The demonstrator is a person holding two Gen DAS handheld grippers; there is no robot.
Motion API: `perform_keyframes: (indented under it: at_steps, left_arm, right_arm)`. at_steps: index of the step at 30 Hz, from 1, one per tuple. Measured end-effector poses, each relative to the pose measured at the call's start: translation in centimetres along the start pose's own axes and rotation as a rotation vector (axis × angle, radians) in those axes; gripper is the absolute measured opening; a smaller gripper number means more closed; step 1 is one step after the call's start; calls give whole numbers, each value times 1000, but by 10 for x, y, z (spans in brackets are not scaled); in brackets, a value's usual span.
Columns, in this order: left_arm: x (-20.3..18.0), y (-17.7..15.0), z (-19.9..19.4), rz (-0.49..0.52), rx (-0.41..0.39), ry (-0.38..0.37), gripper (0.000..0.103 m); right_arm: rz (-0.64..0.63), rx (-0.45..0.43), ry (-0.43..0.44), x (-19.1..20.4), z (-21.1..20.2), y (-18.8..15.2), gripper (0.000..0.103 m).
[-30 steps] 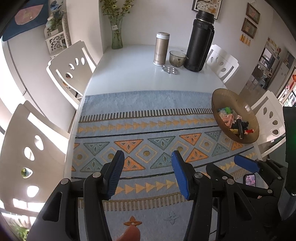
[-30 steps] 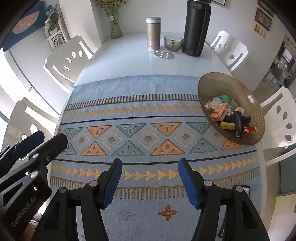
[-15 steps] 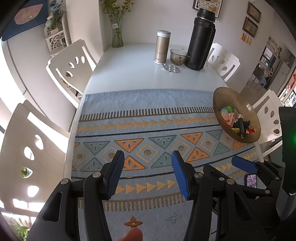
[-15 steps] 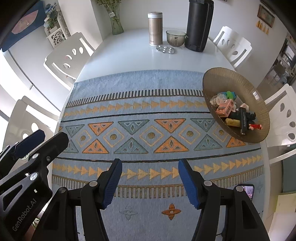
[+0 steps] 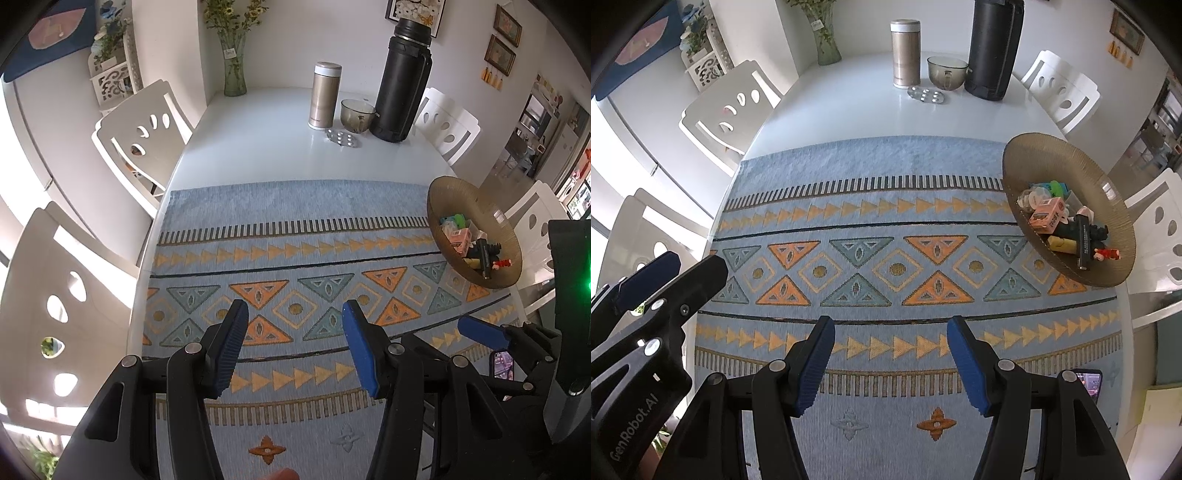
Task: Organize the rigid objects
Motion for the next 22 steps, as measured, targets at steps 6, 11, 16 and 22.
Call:
perform_keyframes:
  at_steps: [6, 11, 16, 22]
  left_arm:
    - [2, -7, 11, -2, 38, 2, 51]
    - [6, -16, 24, -11, 73, 9, 51]
    - [10, -21, 31, -5, 81, 42, 51]
    - [17, -14, 29, -16, 46, 75, 50]
  right_arm:
    - [-14, 8, -11, -3, 9, -1, 61]
    - [-17, 32, -13, -7, 19, -5, 62]
    - [-25, 51, -22, -11, 28, -8, 62]
    - [-28, 48, -26, -13, 30, -4, 62]
Point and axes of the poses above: each gripper's, at about its wrist camera, not at the fingertips, and z roughly the way its jaws point, x to its left, y to its top, the point moved 9 cm from there along z, roughly the way its jaws point, and after that the axes turned 10 degrees about -x, right-handed, at the moved point
